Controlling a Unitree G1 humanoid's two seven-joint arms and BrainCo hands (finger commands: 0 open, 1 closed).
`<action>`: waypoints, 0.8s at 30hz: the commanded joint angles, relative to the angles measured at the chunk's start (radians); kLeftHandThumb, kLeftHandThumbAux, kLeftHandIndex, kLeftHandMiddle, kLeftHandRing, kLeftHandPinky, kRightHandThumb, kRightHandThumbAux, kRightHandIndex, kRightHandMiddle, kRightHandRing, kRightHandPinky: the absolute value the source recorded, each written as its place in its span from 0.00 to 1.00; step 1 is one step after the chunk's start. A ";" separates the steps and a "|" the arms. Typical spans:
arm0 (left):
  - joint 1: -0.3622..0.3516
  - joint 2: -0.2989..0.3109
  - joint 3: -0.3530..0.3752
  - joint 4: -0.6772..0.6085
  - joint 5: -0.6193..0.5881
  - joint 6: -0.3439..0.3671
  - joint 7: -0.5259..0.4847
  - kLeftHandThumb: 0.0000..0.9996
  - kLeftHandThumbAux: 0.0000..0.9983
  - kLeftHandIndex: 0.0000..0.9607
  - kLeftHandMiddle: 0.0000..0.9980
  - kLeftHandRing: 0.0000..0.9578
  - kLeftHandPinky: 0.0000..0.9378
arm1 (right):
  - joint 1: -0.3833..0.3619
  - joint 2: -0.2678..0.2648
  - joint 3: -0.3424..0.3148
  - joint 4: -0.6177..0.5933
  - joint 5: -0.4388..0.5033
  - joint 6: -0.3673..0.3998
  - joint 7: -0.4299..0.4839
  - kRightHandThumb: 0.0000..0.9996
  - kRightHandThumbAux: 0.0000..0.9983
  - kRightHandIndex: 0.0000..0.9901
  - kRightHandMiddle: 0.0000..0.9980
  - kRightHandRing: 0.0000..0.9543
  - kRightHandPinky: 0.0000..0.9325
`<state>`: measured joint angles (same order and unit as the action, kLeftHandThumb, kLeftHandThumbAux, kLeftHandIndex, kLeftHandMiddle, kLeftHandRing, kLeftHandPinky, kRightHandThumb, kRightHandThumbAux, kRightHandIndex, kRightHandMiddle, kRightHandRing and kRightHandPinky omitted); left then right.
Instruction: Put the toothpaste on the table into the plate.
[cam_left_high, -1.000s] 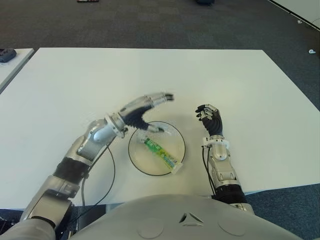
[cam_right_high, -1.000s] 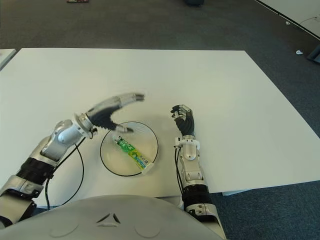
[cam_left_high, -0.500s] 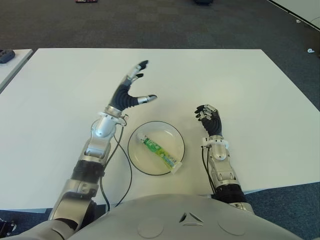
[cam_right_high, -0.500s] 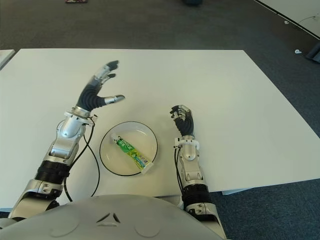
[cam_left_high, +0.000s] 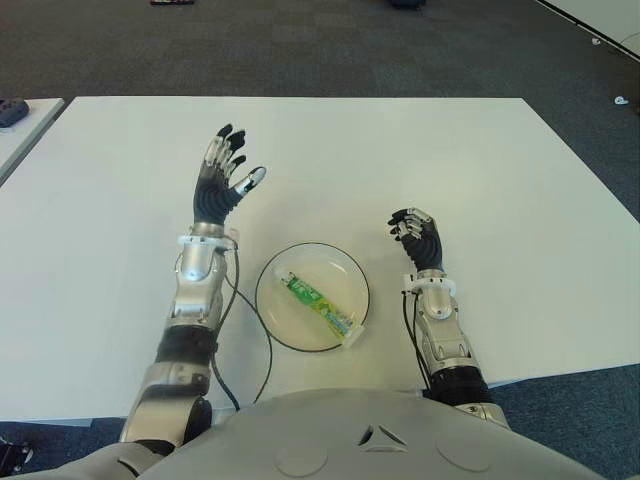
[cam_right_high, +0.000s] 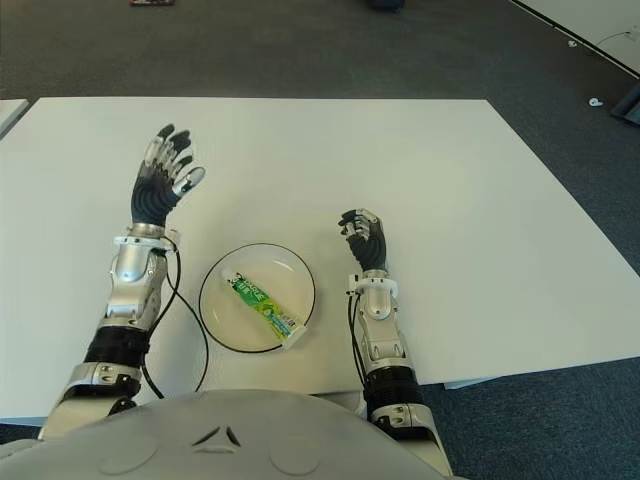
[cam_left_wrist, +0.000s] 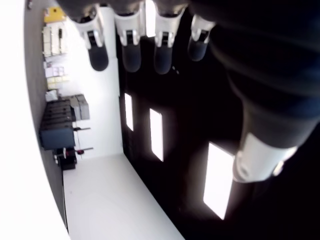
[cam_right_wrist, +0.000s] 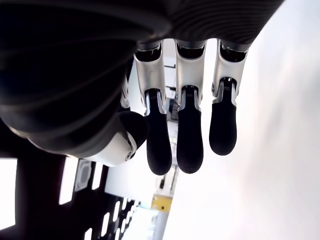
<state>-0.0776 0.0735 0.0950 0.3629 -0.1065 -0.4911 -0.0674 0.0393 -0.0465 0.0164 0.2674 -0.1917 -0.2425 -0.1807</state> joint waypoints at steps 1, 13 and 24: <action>0.007 -0.026 0.026 0.051 -0.005 0.018 0.037 0.19 0.70 0.13 0.19 0.24 0.35 | -0.008 -0.003 -0.002 0.012 0.001 0.007 0.001 0.71 0.73 0.43 0.51 0.55 0.57; 0.023 -0.057 0.039 0.096 0.025 0.050 0.101 0.57 0.74 0.41 0.42 0.45 0.49 | -0.018 -0.008 -0.002 0.030 0.000 0.002 -0.004 0.71 0.73 0.43 0.50 0.54 0.56; 0.009 -0.055 0.024 0.239 0.103 -0.045 0.130 0.70 0.72 0.45 0.55 0.56 0.57 | -0.025 -0.004 -0.001 0.041 0.014 -0.008 0.006 0.71 0.73 0.43 0.50 0.55 0.59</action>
<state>-0.0609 0.0213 0.1319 0.5548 -0.0272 -0.5168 0.0478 0.0262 -0.0532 0.0170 0.2901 -0.1894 -0.2432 -0.1824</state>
